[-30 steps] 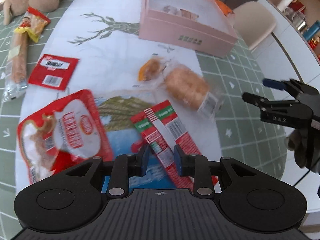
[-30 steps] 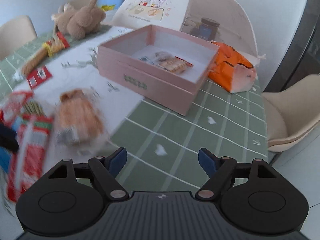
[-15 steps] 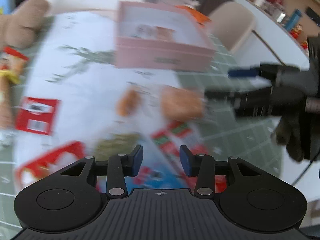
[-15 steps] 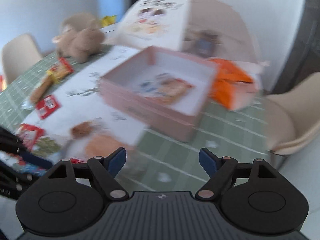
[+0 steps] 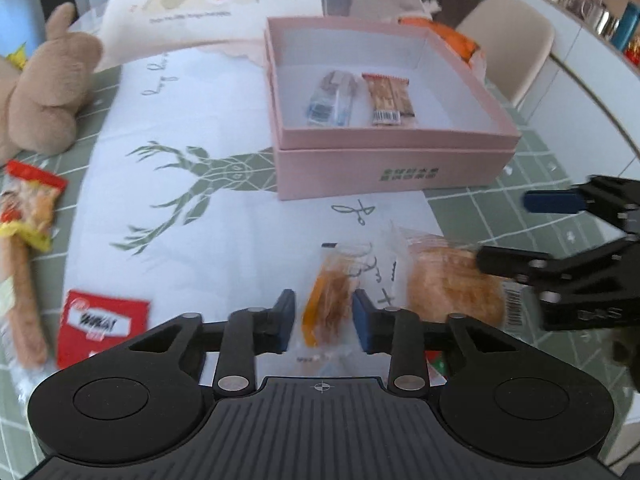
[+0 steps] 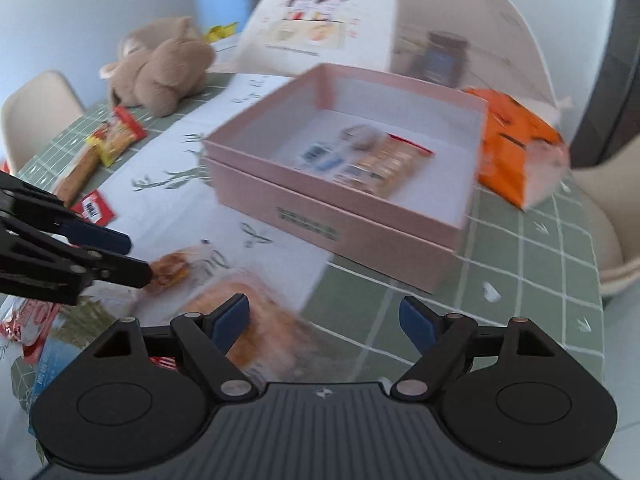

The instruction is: Organize snacks

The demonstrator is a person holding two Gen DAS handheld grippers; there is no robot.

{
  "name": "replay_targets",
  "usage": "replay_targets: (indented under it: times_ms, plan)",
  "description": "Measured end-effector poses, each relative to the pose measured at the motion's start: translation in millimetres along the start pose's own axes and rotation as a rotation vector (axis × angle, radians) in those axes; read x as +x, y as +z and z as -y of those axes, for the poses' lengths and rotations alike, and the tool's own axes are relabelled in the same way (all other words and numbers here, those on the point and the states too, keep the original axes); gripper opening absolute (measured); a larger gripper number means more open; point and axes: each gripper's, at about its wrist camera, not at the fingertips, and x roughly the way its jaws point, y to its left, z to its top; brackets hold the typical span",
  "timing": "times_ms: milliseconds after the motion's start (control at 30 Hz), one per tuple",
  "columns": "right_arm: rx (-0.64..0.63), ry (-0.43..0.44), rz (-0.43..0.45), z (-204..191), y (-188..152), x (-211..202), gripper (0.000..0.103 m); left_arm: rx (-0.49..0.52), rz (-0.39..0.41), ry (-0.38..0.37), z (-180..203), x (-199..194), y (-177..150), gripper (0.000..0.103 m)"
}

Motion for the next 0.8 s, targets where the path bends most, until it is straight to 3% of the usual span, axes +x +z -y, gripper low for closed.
replay_targets:
  times_ms: [167, 400, 600, 800]
  plan:
    - [-0.001, 0.04, -0.016, 1, -15, -14, 0.082, 0.019, -0.013, -0.001, 3, 7, 2, 0.027]
    - [-0.097, 0.054, -0.026, -30, -19, -15, 0.082, 0.04, -0.02, 0.091, -3, 0, -5, 0.026]
    - [-0.13, 0.182, -0.063, -60, -15, -12, 0.083, -0.019, -0.032, 0.07, -18, -8, -17, 0.026]
    - [-0.198, 0.08, -0.002, -68, -4, -9, 0.083, -0.065, -0.01, 0.033, -24, -11, -25, 0.026]
